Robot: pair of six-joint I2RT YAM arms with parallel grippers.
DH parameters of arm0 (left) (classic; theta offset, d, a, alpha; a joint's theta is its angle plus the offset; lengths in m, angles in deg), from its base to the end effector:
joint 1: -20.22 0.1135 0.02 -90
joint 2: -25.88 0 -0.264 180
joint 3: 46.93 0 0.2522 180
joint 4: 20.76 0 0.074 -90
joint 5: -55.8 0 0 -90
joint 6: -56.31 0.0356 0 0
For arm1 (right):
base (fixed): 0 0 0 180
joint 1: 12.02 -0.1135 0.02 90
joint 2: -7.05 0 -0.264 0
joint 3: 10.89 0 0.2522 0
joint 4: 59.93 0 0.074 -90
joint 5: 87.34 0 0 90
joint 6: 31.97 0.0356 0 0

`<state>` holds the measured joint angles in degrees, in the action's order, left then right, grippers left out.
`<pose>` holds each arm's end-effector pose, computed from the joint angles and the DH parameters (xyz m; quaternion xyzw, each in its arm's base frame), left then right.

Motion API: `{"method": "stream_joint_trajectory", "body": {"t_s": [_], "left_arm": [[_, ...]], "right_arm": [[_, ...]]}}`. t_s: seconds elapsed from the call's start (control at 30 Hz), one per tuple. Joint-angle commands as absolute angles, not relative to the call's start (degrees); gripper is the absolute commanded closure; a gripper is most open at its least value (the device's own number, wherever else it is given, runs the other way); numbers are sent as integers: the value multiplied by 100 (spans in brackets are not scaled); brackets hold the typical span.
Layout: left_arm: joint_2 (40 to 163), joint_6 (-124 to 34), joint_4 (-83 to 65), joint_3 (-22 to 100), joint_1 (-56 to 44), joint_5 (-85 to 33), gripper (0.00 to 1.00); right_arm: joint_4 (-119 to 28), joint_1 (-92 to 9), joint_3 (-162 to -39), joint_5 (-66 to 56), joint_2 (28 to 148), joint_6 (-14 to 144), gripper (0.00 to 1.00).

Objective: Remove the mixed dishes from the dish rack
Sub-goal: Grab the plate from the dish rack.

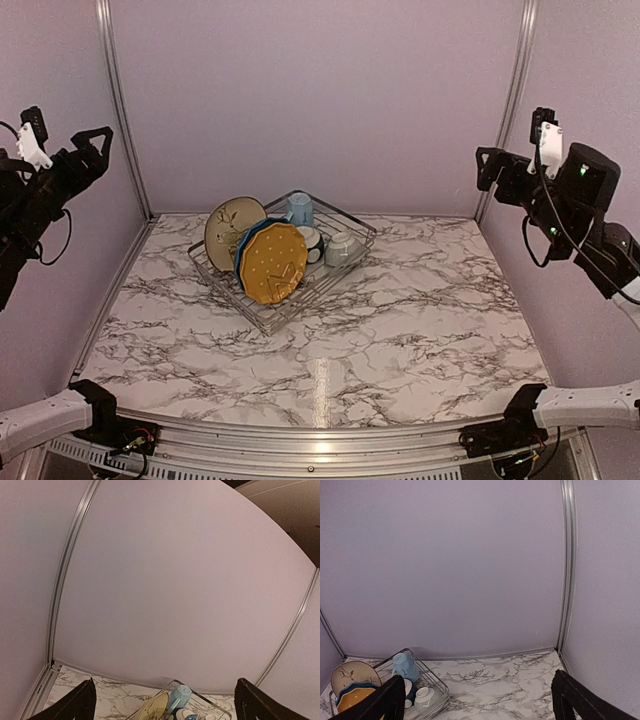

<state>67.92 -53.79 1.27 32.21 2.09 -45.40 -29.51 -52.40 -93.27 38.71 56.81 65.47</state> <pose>0.1259 -0.0340 0.4707 -0.0878 0.6040 -0.2026 0.7658 0.1389 0.0907 0.4549 0.0269 0.6955 0.0816 0.7133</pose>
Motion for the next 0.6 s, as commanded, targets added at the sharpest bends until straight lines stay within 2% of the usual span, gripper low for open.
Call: {"method": "stream_joint_trajectory", "body": {"t_s": [0.0,0.33,0.57], "left_arm": [[7057,-5455,239,3189,316,-4562,1],[7735,-5573,466,3192,472,-4118,1],[8255,-5762,767,3235,506,-3366,1]], "right_arm": [[-2868,-4765,-9317,3736,5965,6554,1],[-2574,-3992,-9386,3478,6713,6578,1],[-2456,-3775,-9297,3189,7005,6679,2]]}}
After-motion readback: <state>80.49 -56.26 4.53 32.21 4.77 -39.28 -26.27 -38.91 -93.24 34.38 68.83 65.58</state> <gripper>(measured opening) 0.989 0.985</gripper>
